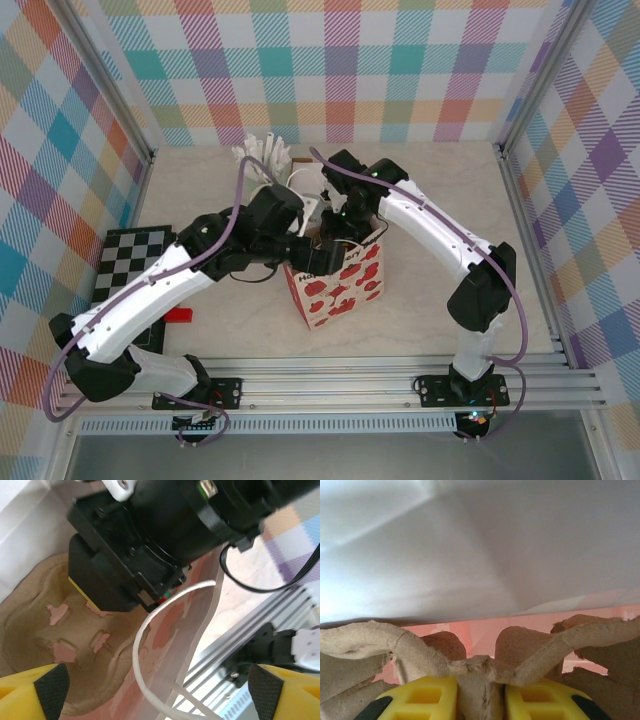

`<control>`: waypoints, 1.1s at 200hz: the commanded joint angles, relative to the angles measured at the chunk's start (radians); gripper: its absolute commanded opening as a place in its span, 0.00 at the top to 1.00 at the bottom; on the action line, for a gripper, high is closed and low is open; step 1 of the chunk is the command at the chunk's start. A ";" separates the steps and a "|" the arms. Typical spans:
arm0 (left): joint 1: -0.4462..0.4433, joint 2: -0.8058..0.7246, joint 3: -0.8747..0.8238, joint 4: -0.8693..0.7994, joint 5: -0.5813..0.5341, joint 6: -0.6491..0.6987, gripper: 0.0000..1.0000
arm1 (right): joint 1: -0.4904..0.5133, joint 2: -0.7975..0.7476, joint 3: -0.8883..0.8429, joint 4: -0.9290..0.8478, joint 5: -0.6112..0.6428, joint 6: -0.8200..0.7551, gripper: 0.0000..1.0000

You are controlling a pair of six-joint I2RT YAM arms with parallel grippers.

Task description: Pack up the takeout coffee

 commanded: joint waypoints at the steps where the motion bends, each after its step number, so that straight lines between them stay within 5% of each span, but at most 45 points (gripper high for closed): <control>1: 0.042 -0.043 -0.038 0.082 0.144 -0.098 0.10 | 0.008 -0.035 -0.017 -0.004 -0.009 0.001 0.77; 40: 0.049 -0.019 -0.050 0.135 0.254 -0.110 0.16 | 0.011 -0.030 -0.012 0.000 -0.011 0.001 0.77; 70: 0.053 0.007 -0.040 0.147 0.214 -0.117 0.27 | 0.015 -0.030 -0.012 0.002 -0.009 -0.001 0.77; 131: 0.046 -0.032 -0.063 0.280 0.245 0.011 0.72 | 0.017 -0.021 -0.008 -0.013 -0.008 0.005 0.77; 176: -0.079 -0.077 -0.092 0.268 0.333 0.447 0.68 | 0.019 0.009 0.011 -0.054 -0.029 0.007 0.77; 220: -0.151 -0.018 -0.034 0.093 0.291 0.695 0.66 | 0.018 0.035 0.003 -0.080 -0.049 0.005 0.77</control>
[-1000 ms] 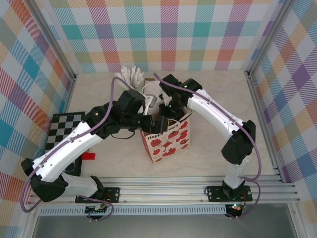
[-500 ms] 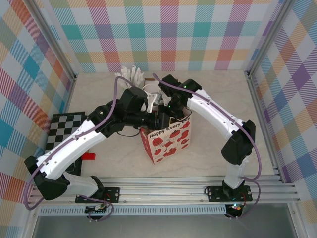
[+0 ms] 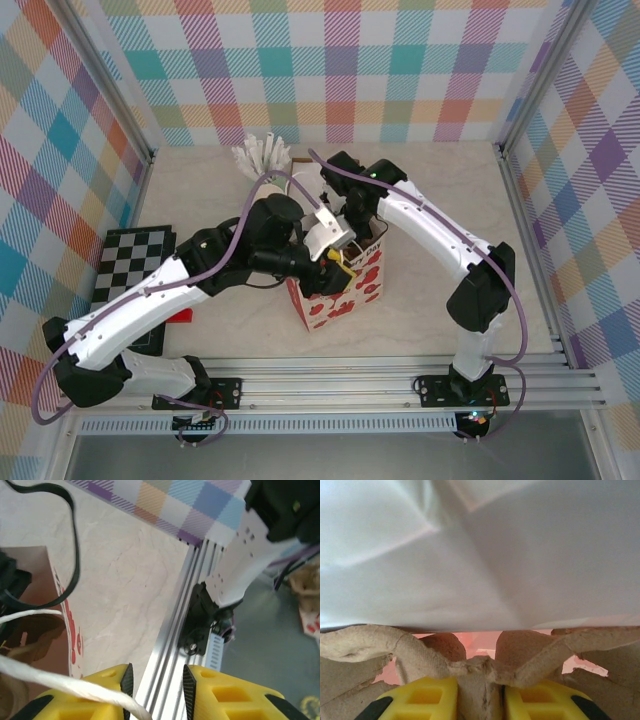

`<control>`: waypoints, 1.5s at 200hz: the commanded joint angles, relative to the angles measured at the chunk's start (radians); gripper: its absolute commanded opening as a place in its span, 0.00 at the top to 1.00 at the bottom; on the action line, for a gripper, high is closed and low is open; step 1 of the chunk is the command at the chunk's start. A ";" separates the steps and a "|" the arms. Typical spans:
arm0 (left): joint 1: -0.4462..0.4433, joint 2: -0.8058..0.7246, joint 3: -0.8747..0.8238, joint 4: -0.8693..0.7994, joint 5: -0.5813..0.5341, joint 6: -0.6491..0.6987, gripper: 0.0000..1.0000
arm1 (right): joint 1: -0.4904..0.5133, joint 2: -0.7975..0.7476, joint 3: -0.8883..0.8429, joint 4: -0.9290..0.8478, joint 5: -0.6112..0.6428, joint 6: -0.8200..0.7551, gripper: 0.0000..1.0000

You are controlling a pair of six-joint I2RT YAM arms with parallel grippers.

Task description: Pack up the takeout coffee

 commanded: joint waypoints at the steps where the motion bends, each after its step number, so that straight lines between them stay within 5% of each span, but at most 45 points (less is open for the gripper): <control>1: -0.042 0.025 0.038 -0.098 -0.013 0.223 0.66 | 0.009 0.031 0.000 -0.059 -0.036 0.005 0.77; 81: -0.063 -0.079 -0.037 0.003 0.013 0.336 0.53 | 0.013 0.045 -0.083 -0.044 -0.011 0.008 0.78; 104: -0.063 -0.120 -0.072 0.040 -0.016 0.326 0.27 | 0.015 0.027 -0.106 -0.035 -0.009 0.008 0.79; 138: -0.048 -0.233 -0.138 0.139 -0.336 0.188 0.00 | 0.029 -0.007 -0.097 -0.019 -0.002 0.004 0.79; 183: 0.220 -0.345 -0.117 0.073 -0.645 -0.174 0.00 | 0.037 -0.041 -0.082 -0.004 0.007 -0.010 0.79; 204: 0.346 -0.312 -0.108 0.037 -0.526 -0.243 0.00 | 0.040 -0.047 -0.076 0.009 0.012 -0.017 0.79; 274: 0.490 0.106 0.091 0.001 -0.292 -0.224 0.01 | 0.055 -0.063 -0.069 0.024 0.017 -0.020 0.79; 300: 0.528 0.213 0.148 0.011 -0.288 -0.223 0.07 | 0.057 -0.069 -0.064 0.026 0.024 -0.019 0.79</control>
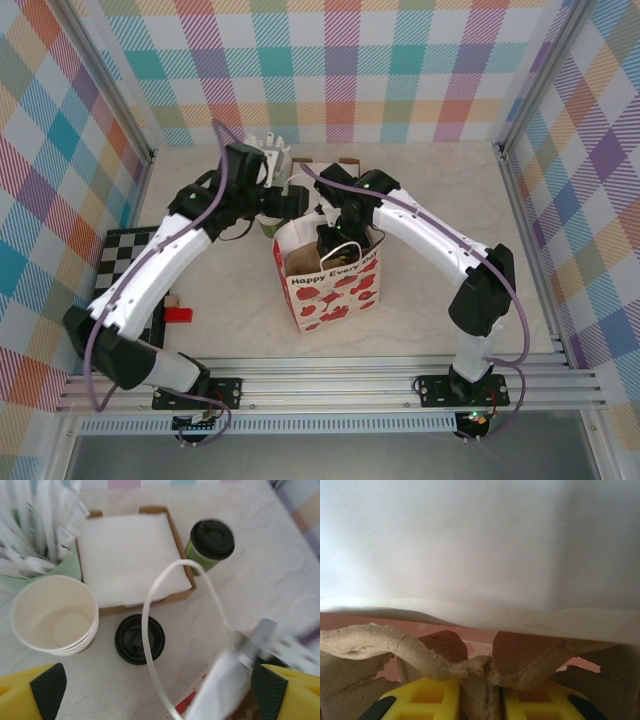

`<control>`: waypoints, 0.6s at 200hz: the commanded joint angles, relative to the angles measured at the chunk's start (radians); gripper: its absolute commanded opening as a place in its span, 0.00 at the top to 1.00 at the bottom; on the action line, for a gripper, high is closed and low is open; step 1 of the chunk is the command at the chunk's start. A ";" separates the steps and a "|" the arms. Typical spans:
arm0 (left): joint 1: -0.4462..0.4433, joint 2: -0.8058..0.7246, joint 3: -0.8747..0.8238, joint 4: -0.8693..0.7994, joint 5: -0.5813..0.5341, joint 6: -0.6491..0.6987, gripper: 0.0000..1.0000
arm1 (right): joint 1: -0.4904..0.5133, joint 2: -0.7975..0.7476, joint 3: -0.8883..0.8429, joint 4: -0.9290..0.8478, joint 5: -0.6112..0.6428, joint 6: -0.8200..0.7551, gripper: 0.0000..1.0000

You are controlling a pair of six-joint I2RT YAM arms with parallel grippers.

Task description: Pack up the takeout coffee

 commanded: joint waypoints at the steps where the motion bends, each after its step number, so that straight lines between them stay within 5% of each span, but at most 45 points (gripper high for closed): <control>1: 0.040 0.041 0.083 0.011 0.062 0.005 0.07 | 0.009 -0.042 0.016 -0.007 0.006 -0.007 0.79; 17: 0.057 0.080 0.095 0.024 0.088 0.005 0.17 | 0.009 -0.042 0.018 -0.008 0.006 -0.007 0.79; 33: 0.068 0.078 0.075 0.073 0.156 0.006 0.54 | 0.010 -0.040 0.023 -0.010 0.003 -0.009 0.79; 49: 0.072 0.045 0.047 0.124 0.205 0.012 0.77 | 0.014 -0.035 0.029 -0.015 0.002 -0.008 0.79; 57: 0.072 0.026 0.033 0.148 0.207 0.012 1.00 | 0.016 -0.034 0.034 -0.019 0.000 -0.007 0.79; 120: 0.072 -0.071 -0.056 0.251 0.203 -0.104 1.00 | 0.049 0.023 0.075 -0.093 0.013 -0.018 0.79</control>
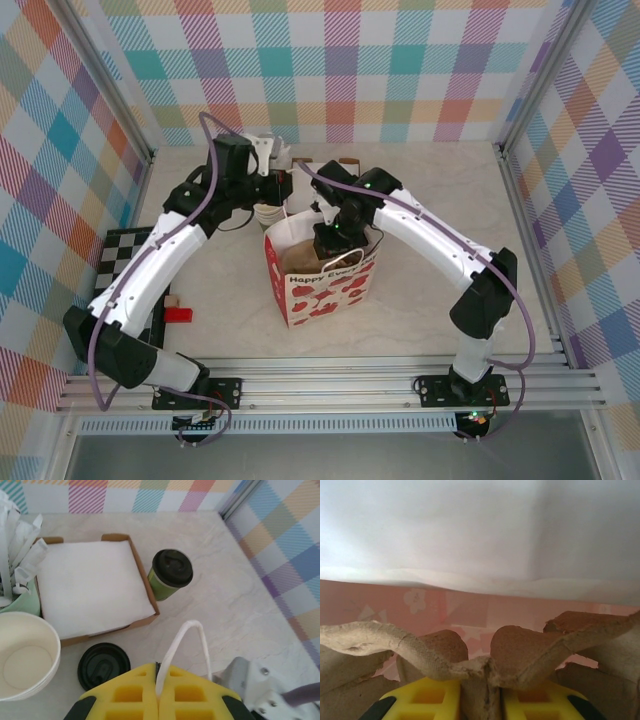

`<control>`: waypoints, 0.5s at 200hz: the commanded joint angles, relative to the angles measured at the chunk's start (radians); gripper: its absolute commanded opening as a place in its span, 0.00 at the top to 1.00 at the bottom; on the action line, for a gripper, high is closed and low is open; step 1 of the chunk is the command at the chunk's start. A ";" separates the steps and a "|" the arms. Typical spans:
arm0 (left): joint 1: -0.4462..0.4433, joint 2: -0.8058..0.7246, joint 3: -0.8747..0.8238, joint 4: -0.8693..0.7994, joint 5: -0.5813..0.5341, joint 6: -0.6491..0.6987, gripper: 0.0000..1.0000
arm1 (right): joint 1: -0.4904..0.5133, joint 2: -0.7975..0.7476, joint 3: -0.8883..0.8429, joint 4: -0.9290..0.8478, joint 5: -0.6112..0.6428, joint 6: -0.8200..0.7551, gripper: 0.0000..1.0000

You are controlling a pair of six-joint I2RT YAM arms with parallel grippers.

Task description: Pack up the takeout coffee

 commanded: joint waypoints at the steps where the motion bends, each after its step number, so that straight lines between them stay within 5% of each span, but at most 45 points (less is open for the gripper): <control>1: 0.012 -0.032 -0.022 0.080 0.015 -0.063 1.00 | 0.019 0.034 0.018 -0.064 -0.003 -0.015 0.79; 51: 0.012 0.023 -0.030 0.069 -0.073 -0.190 1.00 | 0.054 0.101 0.070 -0.116 -0.004 -0.044 0.79; 100: 0.012 -0.071 -0.202 0.337 -0.103 -0.291 1.00 | 0.076 0.127 0.077 -0.136 -0.007 -0.046 0.80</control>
